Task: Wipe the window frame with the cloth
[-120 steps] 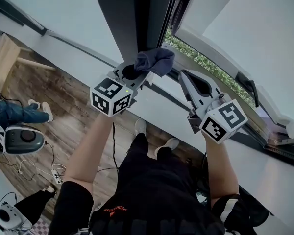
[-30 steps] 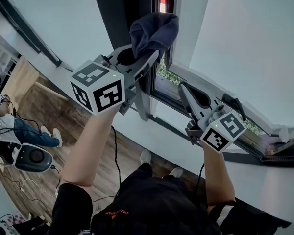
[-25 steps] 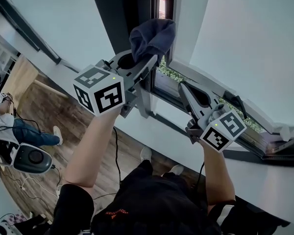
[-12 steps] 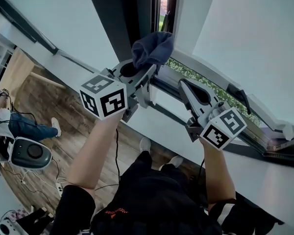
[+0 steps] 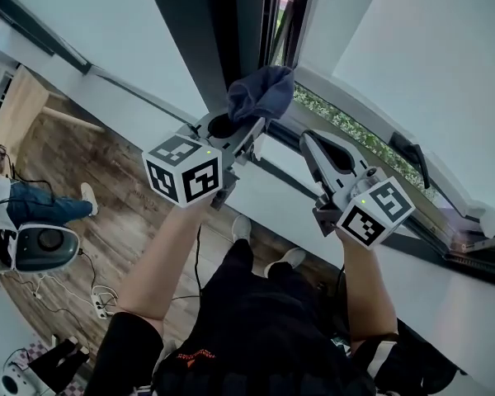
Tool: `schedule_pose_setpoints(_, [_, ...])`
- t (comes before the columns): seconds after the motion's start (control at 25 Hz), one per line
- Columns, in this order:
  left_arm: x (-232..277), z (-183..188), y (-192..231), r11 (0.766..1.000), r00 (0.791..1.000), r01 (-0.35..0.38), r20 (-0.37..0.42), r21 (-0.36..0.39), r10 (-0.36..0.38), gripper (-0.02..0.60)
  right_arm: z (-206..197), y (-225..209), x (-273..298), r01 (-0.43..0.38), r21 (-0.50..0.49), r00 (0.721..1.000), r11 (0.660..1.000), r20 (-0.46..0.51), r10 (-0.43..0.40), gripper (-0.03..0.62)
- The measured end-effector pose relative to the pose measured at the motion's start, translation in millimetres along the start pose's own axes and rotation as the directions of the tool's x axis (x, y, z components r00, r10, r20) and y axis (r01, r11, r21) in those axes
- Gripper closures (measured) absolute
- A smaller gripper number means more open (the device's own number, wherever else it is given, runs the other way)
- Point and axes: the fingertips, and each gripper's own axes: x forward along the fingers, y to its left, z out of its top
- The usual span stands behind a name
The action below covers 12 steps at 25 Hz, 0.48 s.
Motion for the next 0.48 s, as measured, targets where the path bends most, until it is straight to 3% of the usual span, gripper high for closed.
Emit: schedule_pose_setpoints(0.48, [10, -70, 38, 0.994, 0.997, -0.033, -0.079, -0.104, 0.024, 0.529, -47, -23, 5, 0.047, 0.042, 0.995, 0.998, -0.094, -0.043, 0.592])
